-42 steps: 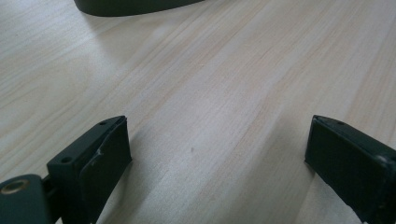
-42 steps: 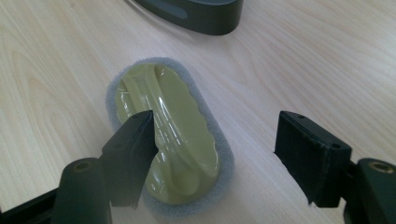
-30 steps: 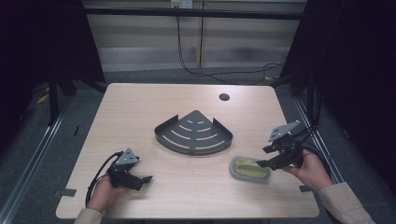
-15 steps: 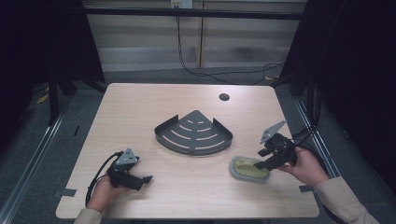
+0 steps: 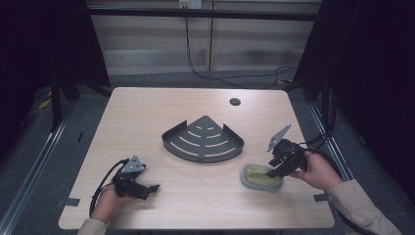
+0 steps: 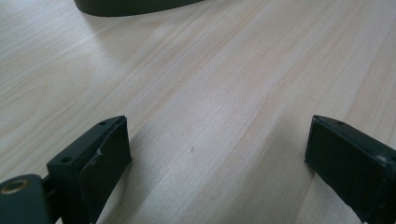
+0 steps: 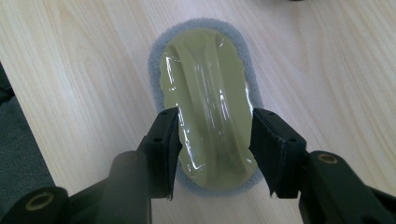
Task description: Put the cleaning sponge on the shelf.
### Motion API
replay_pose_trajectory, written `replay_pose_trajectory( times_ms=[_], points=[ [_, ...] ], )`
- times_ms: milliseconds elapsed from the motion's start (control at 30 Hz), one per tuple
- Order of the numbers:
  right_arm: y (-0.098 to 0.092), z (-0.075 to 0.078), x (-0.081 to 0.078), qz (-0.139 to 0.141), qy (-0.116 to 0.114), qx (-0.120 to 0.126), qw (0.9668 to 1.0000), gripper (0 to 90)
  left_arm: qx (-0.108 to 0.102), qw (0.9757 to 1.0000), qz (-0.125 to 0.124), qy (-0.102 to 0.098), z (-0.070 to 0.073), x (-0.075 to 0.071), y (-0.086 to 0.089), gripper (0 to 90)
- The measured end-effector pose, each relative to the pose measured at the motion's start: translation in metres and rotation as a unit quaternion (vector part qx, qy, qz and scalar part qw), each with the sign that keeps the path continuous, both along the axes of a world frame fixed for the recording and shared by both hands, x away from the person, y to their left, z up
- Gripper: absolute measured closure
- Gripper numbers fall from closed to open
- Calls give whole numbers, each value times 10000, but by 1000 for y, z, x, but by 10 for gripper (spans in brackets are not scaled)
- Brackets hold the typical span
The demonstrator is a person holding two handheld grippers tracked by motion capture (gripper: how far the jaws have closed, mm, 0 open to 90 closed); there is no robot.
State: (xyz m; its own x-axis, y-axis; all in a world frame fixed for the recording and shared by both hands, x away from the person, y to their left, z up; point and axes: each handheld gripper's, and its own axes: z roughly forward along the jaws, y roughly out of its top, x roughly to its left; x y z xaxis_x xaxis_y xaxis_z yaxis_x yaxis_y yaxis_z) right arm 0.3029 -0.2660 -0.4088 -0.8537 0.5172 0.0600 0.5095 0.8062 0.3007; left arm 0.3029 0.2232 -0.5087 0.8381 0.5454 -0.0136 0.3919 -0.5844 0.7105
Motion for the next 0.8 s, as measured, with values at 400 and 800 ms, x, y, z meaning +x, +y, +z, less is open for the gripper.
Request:
replay_pose_trajectory(
  times_ms=[400, 800],
  points=[
    [7, -6, 3, 158, 175, -333, 9992, 589, 3, 10000, 1, -7, 0, 0, 0, 62],
    [12, -9, 6, 161, 273, -561, 9979, 679, -1, 10000, 2, -1, 0, 0, 0, 62]
  ],
)
